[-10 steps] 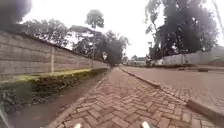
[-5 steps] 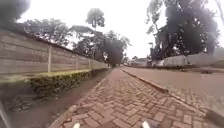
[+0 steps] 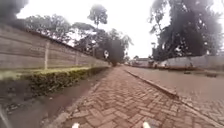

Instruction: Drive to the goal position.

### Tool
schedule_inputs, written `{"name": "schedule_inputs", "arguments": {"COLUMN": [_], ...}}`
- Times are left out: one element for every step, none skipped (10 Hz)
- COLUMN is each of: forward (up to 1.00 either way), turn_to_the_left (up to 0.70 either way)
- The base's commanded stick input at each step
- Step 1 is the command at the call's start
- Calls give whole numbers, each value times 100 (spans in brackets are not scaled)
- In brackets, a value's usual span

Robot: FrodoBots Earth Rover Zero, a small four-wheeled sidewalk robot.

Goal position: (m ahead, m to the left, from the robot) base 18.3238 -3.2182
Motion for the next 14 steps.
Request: {"name": "schedule_inputs", "arguments": {"forward": [70, 70, 70, 70, 70, 70, 70, 70, 70, 70, 70, 70, 70, 70], "turn_to_the_left": [0, 0, 0, 0, 0, 0, 8, 2, -34, -34, -35, -35, -34, -14]}}
